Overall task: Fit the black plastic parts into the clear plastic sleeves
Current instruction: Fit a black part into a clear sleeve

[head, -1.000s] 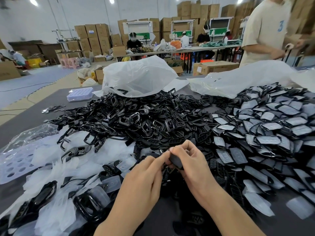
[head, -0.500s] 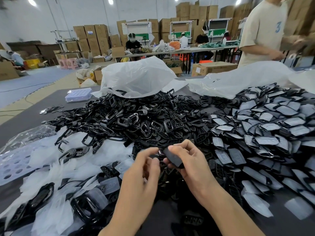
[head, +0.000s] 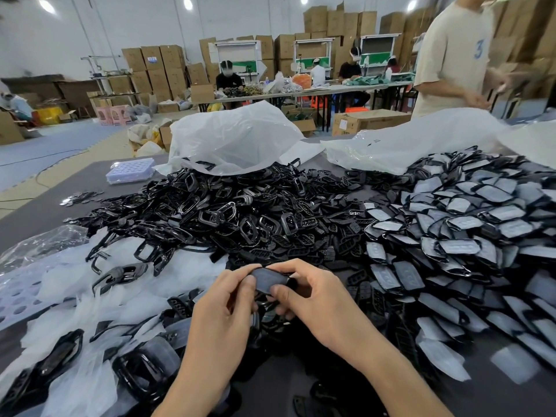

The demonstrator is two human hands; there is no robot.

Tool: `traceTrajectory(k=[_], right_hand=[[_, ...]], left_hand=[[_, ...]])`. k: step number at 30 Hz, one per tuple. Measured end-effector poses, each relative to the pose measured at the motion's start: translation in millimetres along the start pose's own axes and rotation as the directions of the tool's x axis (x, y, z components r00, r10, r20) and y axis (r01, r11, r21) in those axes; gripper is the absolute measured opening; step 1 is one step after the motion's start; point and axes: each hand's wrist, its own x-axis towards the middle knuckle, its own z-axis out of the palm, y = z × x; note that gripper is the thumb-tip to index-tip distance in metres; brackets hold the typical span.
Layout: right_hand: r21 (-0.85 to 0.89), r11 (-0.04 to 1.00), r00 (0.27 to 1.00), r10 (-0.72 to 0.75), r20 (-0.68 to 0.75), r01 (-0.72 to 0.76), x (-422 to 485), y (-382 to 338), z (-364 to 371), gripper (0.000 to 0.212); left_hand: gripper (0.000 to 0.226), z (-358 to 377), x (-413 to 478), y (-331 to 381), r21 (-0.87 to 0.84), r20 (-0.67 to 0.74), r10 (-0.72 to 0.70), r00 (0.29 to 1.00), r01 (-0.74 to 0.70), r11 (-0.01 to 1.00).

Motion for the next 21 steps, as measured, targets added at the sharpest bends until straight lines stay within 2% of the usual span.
traceTrajectory(k=[4, 6, 7, 8, 10, 12, 13, 15, 17, 19, 21], right_hand=[[0.1, 0.995, 0.999, 0.028, 0.024, -0.03, 1, -1, -7, 0.029], [0.163, 0.986, 0.991, 0.045, -0.123, -0.024, 6, -1, -21, 0.032], [0.234, 0.972, 0.964, 0.061, -0.259, 0.001, 8, -1, -34, 0.034], [0.328, 0.943, 0.905, 0.088, -0.416, 0.059, 9, 0, -49, 0.035], [0.445, 0.867, 0.718, 0.163, -0.677, 0.223, 8, 2, -81, 0.052], [0.441, 0.843, 0.57, 0.207, -0.795, 0.309, 3, 8, -99, 0.083], [0.435, 0.847, 0.543, 0.22, -0.811, 0.306, 1, 10, -101, 0.09], [0.408, 0.883, 0.579, 0.212, -0.787, 0.231, 0, 14, -91, 0.086], [0.321, 0.937, 0.68, 0.146, -0.718, 0.137, 3, 15, -73, 0.073], [0.12, 0.992, 0.793, 0.043, -0.608, 0.039, 6, 15, -53, 0.059], [-0.159, 0.987, 0.892, -0.049, -0.45, -0.026, 6, 16, -32, 0.053]], left_hand=[[0.027, 3, 0, -2, -0.094, 0.013, -0.054, 0.998, 0.055, 0.994], [0.034, 4, 0, -5, -0.128, 0.033, -0.075, 0.997, 0.078, 0.989], [0.035, 4, -1, -7, -0.118, 0.039, -0.071, 0.997, 0.075, 0.99], [0.034, 3, -2, -8, -0.096, 0.046, -0.065, 0.997, 0.069, 0.993], [0.032, 2, -5, -9, -0.042, 0.061, -0.056, 0.997, 0.059, 0.997], [0.035, 1, -6, -12, 0.028, 0.083, -0.048, 0.995, 0.046, 0.999], [0.037, 1, -7, -13, 0.076, 0.103, -0.039, 0.994, 0.031, 0.997], [0.039, 2, -8, -13, 0.166, 0.156, -0.024, 0.987, -0.002, 0.986], [0.04, 2, -10, -11, 0.262, 0.192, -0.004, 0.981, -0.047, 0.964], [0.039, 2, -10, -10, 0.335, 0.212, 0.007, 0.977, -0.08, 0.939], [0.038, 3, -9, -12, 0.4, 0.212, 0.015, 0.977, -0.101, 0.911]])
